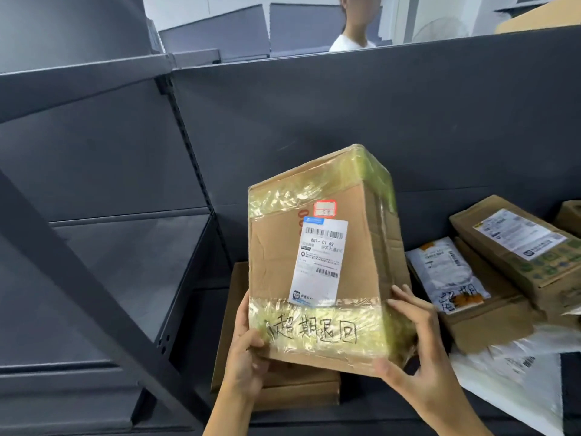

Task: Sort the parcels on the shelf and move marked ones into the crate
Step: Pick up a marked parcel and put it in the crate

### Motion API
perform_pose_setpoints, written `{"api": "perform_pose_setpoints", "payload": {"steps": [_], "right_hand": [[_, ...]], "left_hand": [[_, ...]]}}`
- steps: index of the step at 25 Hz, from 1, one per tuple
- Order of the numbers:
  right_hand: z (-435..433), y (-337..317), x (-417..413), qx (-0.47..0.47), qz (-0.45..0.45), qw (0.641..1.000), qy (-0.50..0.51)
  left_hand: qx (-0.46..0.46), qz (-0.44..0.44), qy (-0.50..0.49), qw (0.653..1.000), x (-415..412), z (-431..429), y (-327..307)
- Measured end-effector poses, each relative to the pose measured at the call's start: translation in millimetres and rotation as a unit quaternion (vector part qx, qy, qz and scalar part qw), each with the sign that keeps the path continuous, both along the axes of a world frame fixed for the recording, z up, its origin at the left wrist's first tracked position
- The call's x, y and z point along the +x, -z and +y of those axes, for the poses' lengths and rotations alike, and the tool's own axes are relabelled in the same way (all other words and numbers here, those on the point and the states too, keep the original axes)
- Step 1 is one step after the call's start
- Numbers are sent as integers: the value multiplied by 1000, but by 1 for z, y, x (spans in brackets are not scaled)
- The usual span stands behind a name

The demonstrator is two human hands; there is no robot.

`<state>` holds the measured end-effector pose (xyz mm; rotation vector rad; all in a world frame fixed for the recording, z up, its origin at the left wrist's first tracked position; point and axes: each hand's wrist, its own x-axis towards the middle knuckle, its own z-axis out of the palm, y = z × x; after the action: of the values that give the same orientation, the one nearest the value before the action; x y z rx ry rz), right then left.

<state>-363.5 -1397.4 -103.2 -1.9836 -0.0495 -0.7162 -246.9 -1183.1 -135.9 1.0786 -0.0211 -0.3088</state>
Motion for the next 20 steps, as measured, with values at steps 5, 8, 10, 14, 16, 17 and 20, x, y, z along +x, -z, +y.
{"api": "perform_pose_setpoints", "payload": {"steps": [5, 8, 10, 14, 16, 17, 20], "right_hand": [[-4, -2, -1, 35, 10, 999, -20], [-14, -8, 2, 168, 10, 984, -51], [-23, -9, 7, 261, -12, 964, -55], [-35, -3, 10, 390, -15, 918, -66], [-35, -2, 10, 397, -5, 916, -64], [-34, -3, 10, 392, 1, 918, -57], [-35, -22, 12, 374, 42, 926, -36]], "left_hand": [[-11, -21, 14, 1000, -3, 4, -5], [17, -89, 52, 994, -11, 3, -31], [48, -155, 76, 984, -17, -2, -48], [88, -210, 95, 969, -22, -8, -70], [83, -211, 91, 970, -20, -7, -73], [78, -206, 88, 971, -20, -7, -73], [49, -185, 92, 977, -17, -9, -73]]}}
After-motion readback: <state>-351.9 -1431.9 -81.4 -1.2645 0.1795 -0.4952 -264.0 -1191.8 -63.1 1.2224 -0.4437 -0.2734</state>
